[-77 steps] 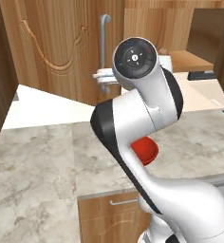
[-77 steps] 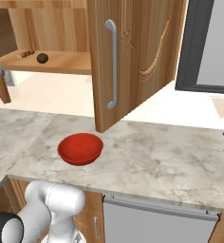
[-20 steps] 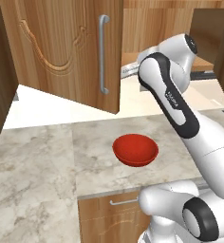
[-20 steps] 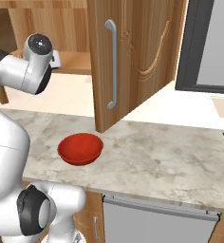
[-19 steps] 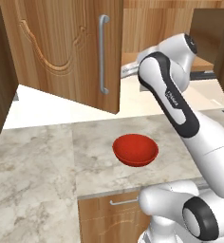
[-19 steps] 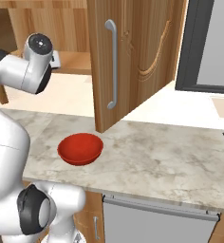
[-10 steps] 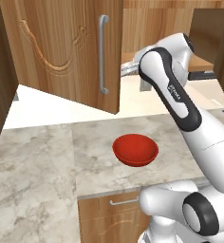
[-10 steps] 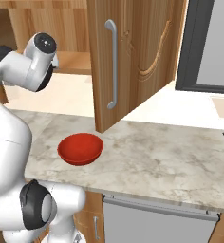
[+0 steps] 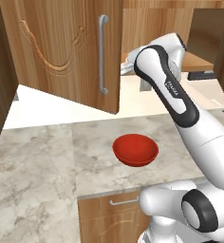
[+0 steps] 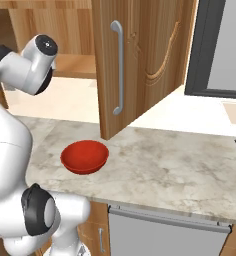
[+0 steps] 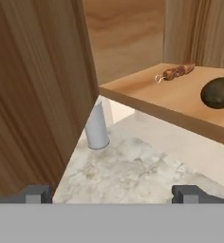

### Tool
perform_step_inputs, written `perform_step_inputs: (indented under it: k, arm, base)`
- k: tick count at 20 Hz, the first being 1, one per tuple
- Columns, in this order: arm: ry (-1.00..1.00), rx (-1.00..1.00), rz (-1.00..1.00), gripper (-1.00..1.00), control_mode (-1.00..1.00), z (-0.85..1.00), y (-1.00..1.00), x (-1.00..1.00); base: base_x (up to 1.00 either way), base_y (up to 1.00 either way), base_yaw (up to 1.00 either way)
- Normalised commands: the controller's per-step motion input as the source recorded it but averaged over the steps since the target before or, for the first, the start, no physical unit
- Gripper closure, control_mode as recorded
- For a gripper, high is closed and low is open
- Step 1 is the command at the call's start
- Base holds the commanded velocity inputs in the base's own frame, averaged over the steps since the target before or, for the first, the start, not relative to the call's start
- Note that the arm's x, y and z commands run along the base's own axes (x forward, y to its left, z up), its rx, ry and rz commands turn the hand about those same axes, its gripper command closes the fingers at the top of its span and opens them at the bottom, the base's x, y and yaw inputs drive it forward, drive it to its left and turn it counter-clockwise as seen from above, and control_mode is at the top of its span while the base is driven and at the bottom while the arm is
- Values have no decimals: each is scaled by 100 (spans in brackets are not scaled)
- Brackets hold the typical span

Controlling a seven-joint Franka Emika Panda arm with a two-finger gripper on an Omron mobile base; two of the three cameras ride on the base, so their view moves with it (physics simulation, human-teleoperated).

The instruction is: Open the cabinet. Pick the kiwi and peach from the cabinet and place them into the bowl. Then close the cabinet.

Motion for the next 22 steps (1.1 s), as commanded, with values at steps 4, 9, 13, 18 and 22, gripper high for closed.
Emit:
perform_step_inputs:
  k: [4,9,13,18,22]
  arm:
    - [0,0,9,-100,-100,0,27,-19]
    - [0,0,9,-100,-100,0,28,-25]
    - [0,0,9,-100,-100,0,31,-25]
    - [0,0,9,-100,-100,0,32,-22]
    - [0,0,9,-100,-100,0,31,-21]
  base:
    - [0,0,0]
    - [0,0,0]
    - [0,0,0]
    - [0,0,0]
    - [0,0,0]
